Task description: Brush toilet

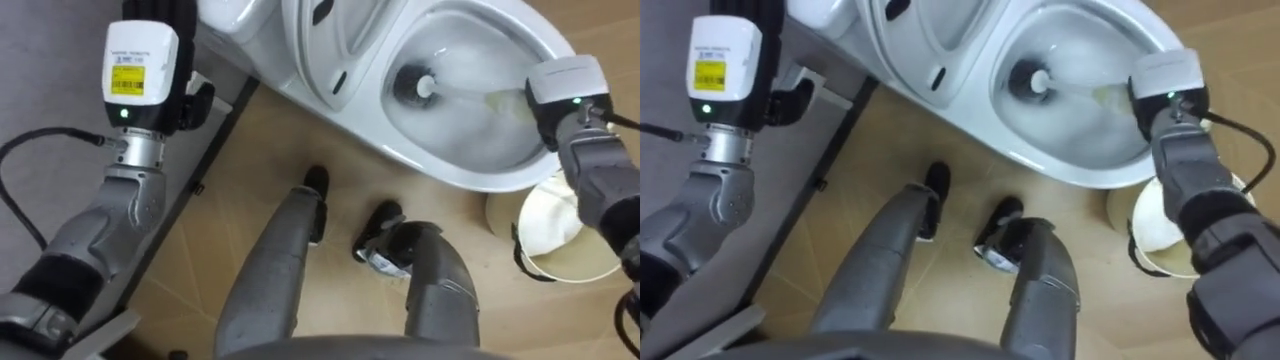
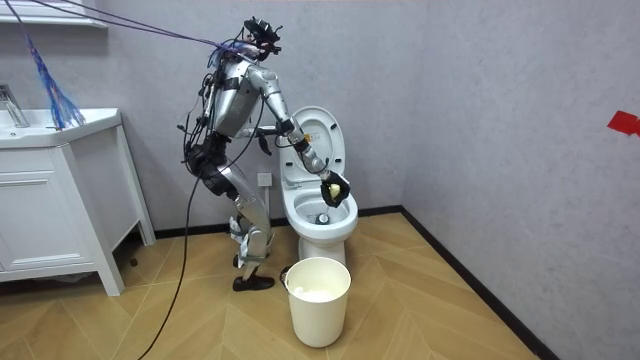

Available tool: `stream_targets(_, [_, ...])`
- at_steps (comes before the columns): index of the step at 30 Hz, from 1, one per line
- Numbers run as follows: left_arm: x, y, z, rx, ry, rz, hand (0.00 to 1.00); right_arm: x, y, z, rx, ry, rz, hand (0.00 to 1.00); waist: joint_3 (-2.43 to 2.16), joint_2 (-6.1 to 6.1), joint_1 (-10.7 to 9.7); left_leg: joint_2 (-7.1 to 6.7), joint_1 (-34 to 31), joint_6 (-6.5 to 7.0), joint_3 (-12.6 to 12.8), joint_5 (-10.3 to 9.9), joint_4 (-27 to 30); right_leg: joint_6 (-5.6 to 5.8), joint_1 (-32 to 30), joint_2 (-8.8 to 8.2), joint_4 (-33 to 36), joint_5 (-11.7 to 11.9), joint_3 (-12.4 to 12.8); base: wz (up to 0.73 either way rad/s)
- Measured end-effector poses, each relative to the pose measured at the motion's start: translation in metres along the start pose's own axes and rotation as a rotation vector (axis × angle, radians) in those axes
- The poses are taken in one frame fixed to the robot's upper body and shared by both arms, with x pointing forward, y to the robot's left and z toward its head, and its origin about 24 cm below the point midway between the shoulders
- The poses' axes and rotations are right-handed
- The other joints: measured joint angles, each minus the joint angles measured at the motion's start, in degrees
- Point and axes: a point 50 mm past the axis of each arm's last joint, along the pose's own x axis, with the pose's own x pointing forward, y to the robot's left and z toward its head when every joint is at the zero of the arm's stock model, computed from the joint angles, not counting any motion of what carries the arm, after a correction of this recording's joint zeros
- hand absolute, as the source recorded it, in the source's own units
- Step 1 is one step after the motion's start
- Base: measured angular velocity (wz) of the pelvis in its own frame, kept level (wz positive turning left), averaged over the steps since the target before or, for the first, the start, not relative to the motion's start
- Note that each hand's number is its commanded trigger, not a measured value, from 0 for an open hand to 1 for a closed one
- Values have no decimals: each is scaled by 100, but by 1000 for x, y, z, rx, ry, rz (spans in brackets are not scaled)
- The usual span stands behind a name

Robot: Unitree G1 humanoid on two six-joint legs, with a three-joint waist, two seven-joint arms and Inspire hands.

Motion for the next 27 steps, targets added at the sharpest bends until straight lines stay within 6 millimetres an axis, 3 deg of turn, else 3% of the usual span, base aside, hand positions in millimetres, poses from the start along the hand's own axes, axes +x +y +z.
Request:
stream_targets(5, [-20, -8, -4, -33, 60, -48, 0, -18, 11, 22, 42, -11, 34, 100, -95, 225, -75, 72, 121, -18, -38, 23, -136, -88, 194, 111, -276, 107, -79, -4])
stream_targets(9, [-31, -8, -9, -31, 93, -36, 0, -29, 7, 39, 94, -29, 50, 100, -100, 229, -168, 157, 137, -85, -106, 18, -234, -136, 271, 267, -512, 180, -113, -1])
stream_targets(14, [-38, -9, -9, -78, 141, -13, 0, -36, -5, 48, 141, -34, 95, 100, -103, 217, -181, 183, 212, -122, -98, -2, -302, -141, 333, 316, -608, 188, -92, -2])
stream_targets(18, [-41, -9, -9, -127, 183, -6, 0, -42, -12, 54, 113, -56, 93, 100, -131, 141, -271, 219, 221, -135, -102, -16, -243, -146, 368, 371, -657, 191, -80, -1])
stream_targets(22, [-37, -6, -11, -130, 188, 4, 0, -38, -15, 50, 95, -48, 90, 100, -113, 113, -261, 243, 217, -134, -90, -16, -110, -157, 406, 383, -605, 175, -83, -3])
stream_targets(25, [-26, -2, -16, -98, 174, 27, 0, -19, -21, 38, 70, -49, 63, 100, -15, -133, -239, 213, 217, -134, -9, -15, -62, -183, 274, 266, -336, 69, -20, -2])
stream_targets(27, [-17, 4, -18, -83, 158, 65, 0, -4, -27, 28, 128, -55, 52, 100, 43, -364, -234, 205, 114, -146, 7, 18, -25, -193, 119, 224, -193, 28, -9, 0])
